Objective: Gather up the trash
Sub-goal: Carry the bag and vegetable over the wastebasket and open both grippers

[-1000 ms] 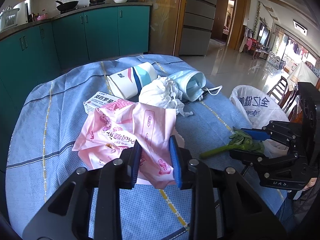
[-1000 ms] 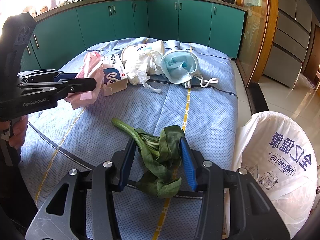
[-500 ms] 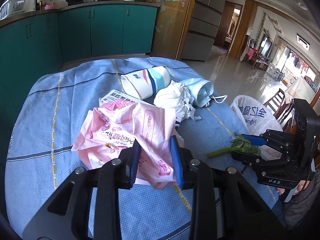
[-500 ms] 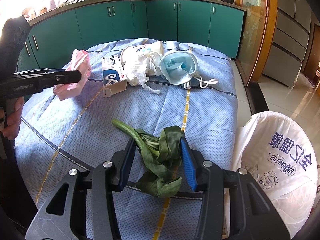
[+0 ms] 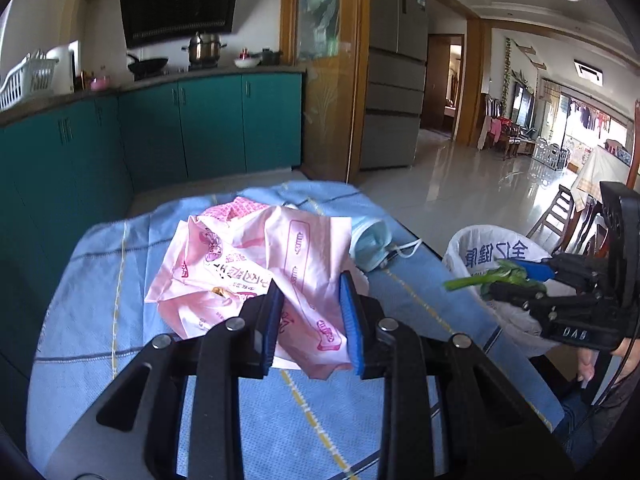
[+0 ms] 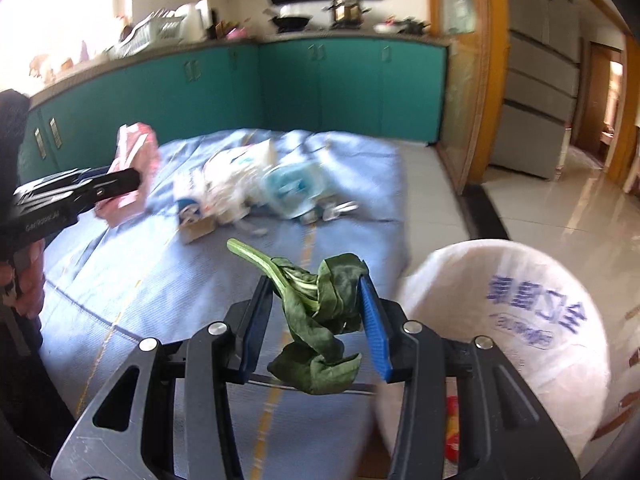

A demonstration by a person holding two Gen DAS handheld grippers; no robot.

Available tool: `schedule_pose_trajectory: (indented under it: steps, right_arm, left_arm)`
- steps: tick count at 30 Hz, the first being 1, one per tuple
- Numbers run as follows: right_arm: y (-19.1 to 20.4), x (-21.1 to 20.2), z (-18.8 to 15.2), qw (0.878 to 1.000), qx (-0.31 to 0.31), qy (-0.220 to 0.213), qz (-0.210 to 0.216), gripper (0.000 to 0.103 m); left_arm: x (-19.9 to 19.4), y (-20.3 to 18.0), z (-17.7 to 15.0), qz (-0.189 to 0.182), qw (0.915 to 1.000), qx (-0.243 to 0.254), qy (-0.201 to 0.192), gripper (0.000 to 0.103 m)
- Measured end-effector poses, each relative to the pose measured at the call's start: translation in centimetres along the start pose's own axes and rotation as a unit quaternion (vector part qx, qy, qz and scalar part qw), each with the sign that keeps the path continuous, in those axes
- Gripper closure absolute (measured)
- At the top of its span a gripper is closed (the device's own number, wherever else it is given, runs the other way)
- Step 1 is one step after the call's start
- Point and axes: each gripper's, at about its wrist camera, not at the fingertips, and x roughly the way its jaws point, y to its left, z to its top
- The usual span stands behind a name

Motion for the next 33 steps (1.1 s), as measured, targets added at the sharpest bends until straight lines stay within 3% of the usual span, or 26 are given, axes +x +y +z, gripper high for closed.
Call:
schedule_pose_trajectory:
  steps: [5,10,17,25,29,33]
  right_arm:
    - [-4.8,-2.9,-1.2,0.997,0.051,-0.023,-0.060,0.059]
    - [-8.9,-5.4,-2.6,0.985,0.100,-0.042,-0.132,0.059]
    - [-13.2,-7.7,-4.5,0.970,0.175,-0.062,-0.158,0.059]
    - [-14.5,-8.0,-5.4,0.962,0.182,-0.058,-0.194,0.059]
    - [-15.0,-8.0,-6.0,0.960,0.187,-0.054,-0.202,0.059]
    - [-14.8,-7.9,-6.2,0.960,0.186,-0.053,-0.202,0.059]
  left_arm:
    - [0.4,-4.3,1.0,-0.031,0.9994,0.015,0.001,0.074]
    - [2.1,-10.3,2.0,-0.036,0.9982,0.047,0.005,0.074]
    - [5.4,-18.5,3.8,-0.081,0.9945,0.065,0.007,0.074]
    - [9.9,-24.1,2.8,-0.122,0.9884,0.080,0.043,0.072]
    - [11.9,-25.8,1.9,-0.125,0.9862,0.092,0.058,0.066]
    - [12.5,-26.2,1.5,-0.120,0.9864,0.097,0.058,0.041]
